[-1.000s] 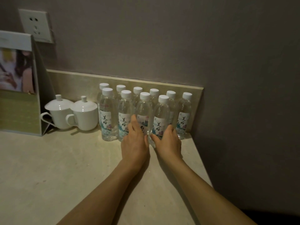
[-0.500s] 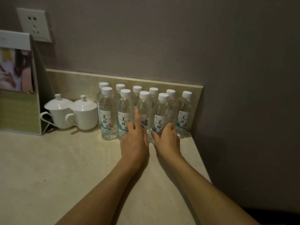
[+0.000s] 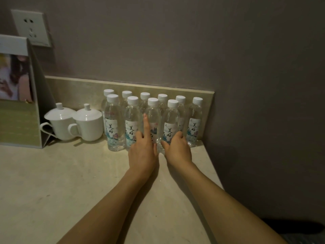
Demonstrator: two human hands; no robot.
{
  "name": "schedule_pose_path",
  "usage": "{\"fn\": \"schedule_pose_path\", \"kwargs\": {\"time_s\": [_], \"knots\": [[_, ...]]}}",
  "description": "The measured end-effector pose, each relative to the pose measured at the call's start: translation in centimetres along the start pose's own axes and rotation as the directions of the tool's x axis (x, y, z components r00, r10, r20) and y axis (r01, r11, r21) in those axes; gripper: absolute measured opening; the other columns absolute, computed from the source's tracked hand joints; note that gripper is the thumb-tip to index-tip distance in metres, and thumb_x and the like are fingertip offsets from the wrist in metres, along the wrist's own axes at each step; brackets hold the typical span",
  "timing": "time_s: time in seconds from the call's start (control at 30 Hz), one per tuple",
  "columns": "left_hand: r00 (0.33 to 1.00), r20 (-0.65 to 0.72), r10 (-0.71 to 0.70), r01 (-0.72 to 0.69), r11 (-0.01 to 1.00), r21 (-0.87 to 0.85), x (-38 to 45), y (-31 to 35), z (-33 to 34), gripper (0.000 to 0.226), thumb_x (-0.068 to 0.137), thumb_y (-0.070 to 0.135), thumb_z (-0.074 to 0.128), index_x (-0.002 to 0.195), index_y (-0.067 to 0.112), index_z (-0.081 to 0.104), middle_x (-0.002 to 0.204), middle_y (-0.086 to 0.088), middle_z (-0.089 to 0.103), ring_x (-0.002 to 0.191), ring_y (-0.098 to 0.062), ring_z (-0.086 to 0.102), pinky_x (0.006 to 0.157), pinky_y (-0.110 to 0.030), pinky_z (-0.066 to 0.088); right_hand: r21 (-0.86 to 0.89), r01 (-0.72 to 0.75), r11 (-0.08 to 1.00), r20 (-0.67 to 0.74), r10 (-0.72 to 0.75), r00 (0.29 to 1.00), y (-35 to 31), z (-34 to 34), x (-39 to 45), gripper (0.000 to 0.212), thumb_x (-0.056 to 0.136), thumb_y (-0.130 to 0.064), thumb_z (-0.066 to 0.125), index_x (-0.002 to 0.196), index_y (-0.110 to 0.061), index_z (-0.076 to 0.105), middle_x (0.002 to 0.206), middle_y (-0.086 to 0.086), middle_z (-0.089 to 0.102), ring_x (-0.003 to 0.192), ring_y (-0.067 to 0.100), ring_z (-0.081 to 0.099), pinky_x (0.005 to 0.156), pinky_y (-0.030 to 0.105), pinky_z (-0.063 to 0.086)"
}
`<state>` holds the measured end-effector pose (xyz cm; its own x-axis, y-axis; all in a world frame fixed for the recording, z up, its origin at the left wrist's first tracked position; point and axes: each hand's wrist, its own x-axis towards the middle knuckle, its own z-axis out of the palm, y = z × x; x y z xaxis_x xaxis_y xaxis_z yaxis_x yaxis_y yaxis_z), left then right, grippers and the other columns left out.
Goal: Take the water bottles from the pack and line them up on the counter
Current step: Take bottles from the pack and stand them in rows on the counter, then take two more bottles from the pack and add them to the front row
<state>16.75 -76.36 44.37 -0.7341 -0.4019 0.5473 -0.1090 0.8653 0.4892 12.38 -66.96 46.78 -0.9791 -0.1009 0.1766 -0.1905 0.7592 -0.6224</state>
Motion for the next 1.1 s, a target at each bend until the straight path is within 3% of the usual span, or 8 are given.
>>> {"fn": "schedule_pose_path", "kwargs": {"time_s": [0.13,0.23,0.33,0.47,0.63,0.77,0.9,1.1], "knots": [[0.999,0.046,-0.029,0.032,0.998,-0.062,-0.2,-0.2,-0.2,0.113,0.09,0.037,0.065,0.148,0.034,-0.032,0.138,-0.017,0.047,0.1,-0.026,0.065,0.082,-0.038,0.056,0.035,-0.044,0.998,0.064,0.042,0.997,0.0,-0.5,-0.2,0.075,0.092,-0.044,0.061,0.144,-0.002,0.029,0.142,0.018,0.047,0.127,0.037,0.049,0.099,0.045,0.045],[0.999,0.004,-0.051,0.051,0.985,-0.165,-0.8,0.0,-0.4,0.102,0.089,0.037,0.065,0.154,0.031,-0.013,0.144,-0.013,0.048,0.106,-0.025,0.066,0.081,-0.037,0.055,0.057,-0.041,0.998,0.067,0.037,0.997,0.1,-0.9,-1.1,0.075,0.089,-0.048,0.064,0.14,-0.003,0.034,0.14,0.017,0.05,0.127,0.037,0.05,0.1,0.046,0.046],[0.993,-0.093,-0.066,0.038,0.96,-0.276,-1.4,1.0,-0.4,0.066,0.09,0.035,0.061,0.143,0.025,0.024,0.125,-0.005,0.063,0.094,-0.019,0.068,0.072,-0.033,0.056,0.11,-0.037,0.993,0.025,0.035,0.999,0.5,-2.1,-2.4,0.068,0.087,-0.052,0.063,0.136,-0.01,0.041,0.133,0.011,0.056,0.121,0.033,0.055,0.096,0.045,0.05],[0.997,-0.053,0.05,-0.065,0.938,-0.34,-2.4,4.3,-0.2,0.015,0.094,0.033,0.056,0.103,0.021,0.056,0.079,0.006,0.063,0.071,-0.014,0.064,0.063,-0.037,0.057,0.221,-0.019,0.975,-0.072,0.036,0.997,2.6,-5.1,-4.0,0.048,0.089,-0.046,0.062,0.125,-0.017,0.053,0.116,0.006,0.066,0.106,0.026,0.064,0.083,0.034,0.051],[0.983,-0.048,0.176,-0.18,0.888,-0.424,-4.8,10.8,0.1,0.019,0.095,0.029,0.055,0.08,0.017,0.06,0.066,0.004,0.059,0.061,-0.015,0.057,0.06,-0.043,0.052,0.227,0.02,0.974,-0.219,0.031,0.975,7.5,-10.2,-5.7,0.025,0.089,-0.041,0.062,0.102,-0.019,0.06,0.077,-0.01,0.06,0.08,0.016,0.06,0.068,0.025,0.04],[0.966,0.019,0.258,-0.218,0.85,-0.481,-7.7,17.3,1.7,0.019,0.094,0.03,0.055,0.083,0.017,0.062,0.071,0.004,0.063,0.067,-0.016,0.062,0.065,-0.044,0.055,0.269,0.016,0.963,-0.291,0.066,0.954,13.8,-14.8,-7.4,0.014,0.091,-0.04,0.061,0.095,-0.029,0.055,0.075,-0.013,0.06,0.068,-0.005,0.054,0.055,0.014,0.035],[0.944,0.054,0.325,-0.261,0.838,-0.479,-11.6,24.8,4.1,0.024,0.095,0.033,0.052,0.078,0.019,0.06,0.066,0.006,0.059,0.062,-0.013,0.059,0.062,-0.042,0.054,0.285,0.009,0.959,-0.373,0.102,0.922,20.9,-19.8,-9.8,0.012,0.092,-0.036,0.06,0.091,-0.025,0.058,0.077,-0.01,0.065,0.075,0.009,0.063,0.062,0.024,0.045],[0.903,0.233,0.361,-0.233,0.867,-0.441,-18.3,35.4,9.8,0.029,0.094,0.04,0.049,0.074,0.022,0.058,0.065,0.007,0.059,0.064,-0.015,0.06,0.057,-0.031,0.046,0.314,-0.035,0.949,-0.462,0.185,0.868,32.7,-26.3,-13.1,0.015,0.094,-0.029,0.057,0.082,-0.02,0.059,0.071,-0.005,0.064,0.069,0.014,0.06,0.062,0.024,0.039]]}}
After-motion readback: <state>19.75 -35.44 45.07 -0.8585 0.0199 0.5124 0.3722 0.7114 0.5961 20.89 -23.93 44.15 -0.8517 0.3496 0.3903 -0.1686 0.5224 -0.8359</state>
